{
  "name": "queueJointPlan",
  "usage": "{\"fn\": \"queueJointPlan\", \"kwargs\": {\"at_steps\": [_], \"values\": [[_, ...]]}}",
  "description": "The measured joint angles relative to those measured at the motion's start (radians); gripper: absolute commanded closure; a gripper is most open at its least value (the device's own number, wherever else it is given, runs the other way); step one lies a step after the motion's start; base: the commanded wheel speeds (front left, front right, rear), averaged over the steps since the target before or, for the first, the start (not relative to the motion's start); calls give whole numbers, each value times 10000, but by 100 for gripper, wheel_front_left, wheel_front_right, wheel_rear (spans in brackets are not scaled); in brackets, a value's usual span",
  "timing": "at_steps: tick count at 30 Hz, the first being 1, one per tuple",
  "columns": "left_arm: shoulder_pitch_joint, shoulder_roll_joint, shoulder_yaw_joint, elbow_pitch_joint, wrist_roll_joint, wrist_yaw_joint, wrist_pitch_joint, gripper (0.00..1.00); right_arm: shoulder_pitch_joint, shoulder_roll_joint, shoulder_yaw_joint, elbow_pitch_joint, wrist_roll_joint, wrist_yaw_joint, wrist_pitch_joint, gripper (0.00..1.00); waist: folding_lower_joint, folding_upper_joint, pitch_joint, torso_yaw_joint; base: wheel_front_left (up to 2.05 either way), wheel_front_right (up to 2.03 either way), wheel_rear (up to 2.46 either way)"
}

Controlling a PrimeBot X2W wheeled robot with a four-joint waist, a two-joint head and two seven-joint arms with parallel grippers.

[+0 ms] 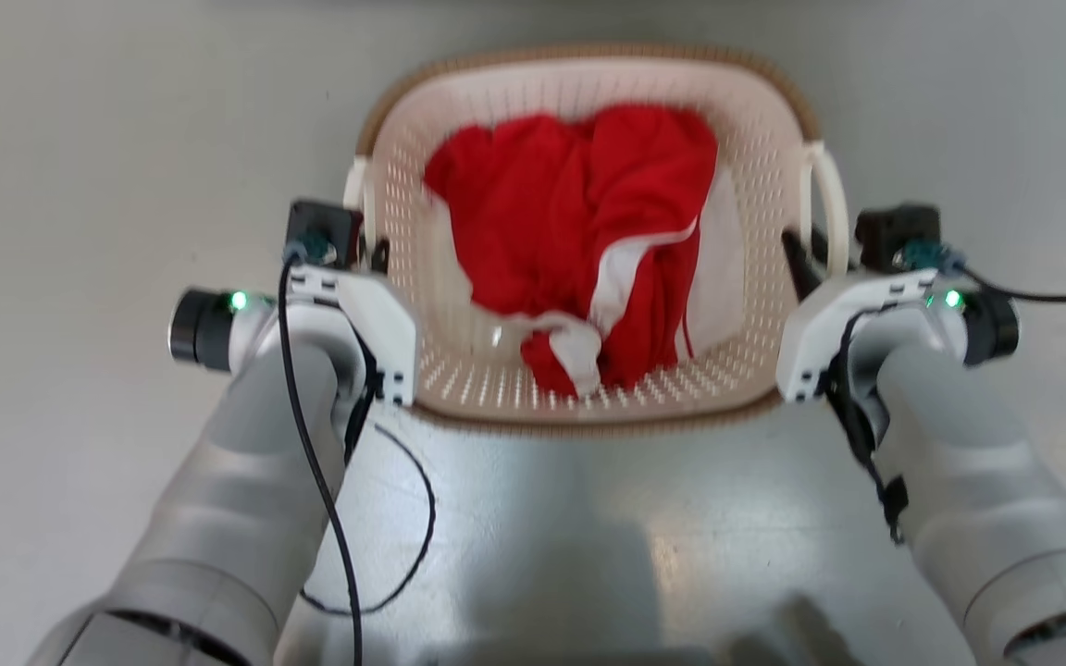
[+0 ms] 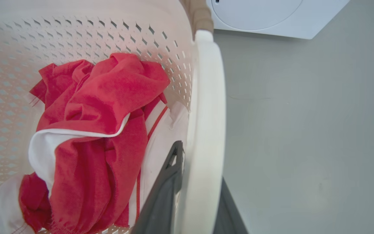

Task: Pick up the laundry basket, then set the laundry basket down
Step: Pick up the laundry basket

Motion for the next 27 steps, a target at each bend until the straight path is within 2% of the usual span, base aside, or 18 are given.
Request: {"fn": "queueJointPlan", "kwargs": {"at_steps": [18, 27], "values": [[2760, 102, -646, 79, -623, -4, 869, 100, 2584, -15, 2786, -558, 2489, -21, 1684, 100, 0, 0, -3045, -310, 0, 0, 0], [4070, 138, -851, 81, -1181, -46, 1095, 100, 3637, -12, 3722, -698, 3252, -86, 2205, 100, 0, 0, -4771, -538, 0, 0, 0]]}}
